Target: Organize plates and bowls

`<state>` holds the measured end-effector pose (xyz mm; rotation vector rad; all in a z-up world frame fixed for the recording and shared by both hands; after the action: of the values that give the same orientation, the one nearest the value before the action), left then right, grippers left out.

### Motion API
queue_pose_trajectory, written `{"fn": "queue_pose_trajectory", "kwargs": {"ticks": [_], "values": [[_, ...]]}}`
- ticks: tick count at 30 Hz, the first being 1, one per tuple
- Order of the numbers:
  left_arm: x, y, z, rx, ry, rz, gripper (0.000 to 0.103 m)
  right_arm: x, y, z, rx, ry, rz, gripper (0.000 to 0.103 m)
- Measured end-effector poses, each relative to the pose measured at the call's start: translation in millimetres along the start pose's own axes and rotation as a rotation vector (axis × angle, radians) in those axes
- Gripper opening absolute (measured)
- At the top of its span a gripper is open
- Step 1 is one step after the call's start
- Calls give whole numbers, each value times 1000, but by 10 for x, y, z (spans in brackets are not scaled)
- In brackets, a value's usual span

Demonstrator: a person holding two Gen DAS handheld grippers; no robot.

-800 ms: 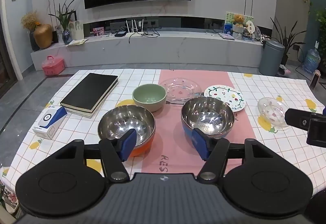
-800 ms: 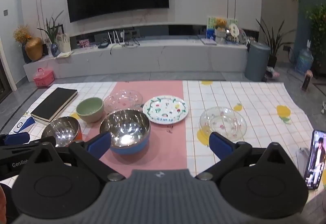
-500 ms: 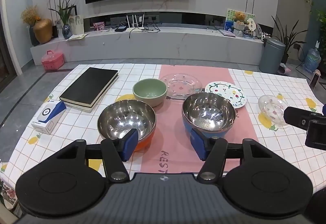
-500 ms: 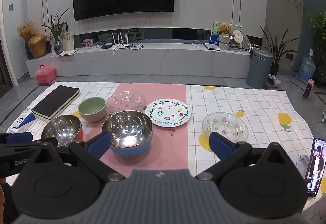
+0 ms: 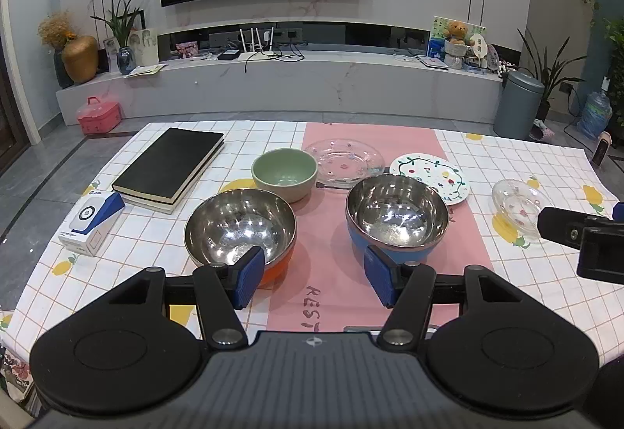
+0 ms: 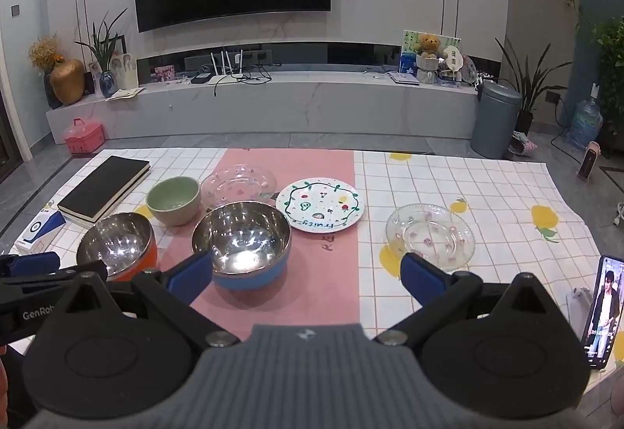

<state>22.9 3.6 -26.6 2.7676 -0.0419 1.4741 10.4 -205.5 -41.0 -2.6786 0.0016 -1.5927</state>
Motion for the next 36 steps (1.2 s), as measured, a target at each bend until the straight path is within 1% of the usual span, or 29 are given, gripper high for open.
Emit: {"fn": "queue_pose_trajectory", "kwargs": {"ticks": [28,36], "values": [[-2,5,-82,-5,-2,-12,70,-43,-64,-6,-4,-8,-16,100],[2,42,-94,-11,-3,-9,70,-50,-36,5,-8,-18,-1,100]]}}
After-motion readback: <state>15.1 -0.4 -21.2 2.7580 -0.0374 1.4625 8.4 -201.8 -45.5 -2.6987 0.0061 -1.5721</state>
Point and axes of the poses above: each gripper's, at about its wrist camera, not at the fingertips, and z roughly the way its jaws point, y to its right, x to its top, the point moved 3 cm from there along z, roughly the way its jaws point, and after that the axes turned 6 degrees about y, right-handed, at the moved point
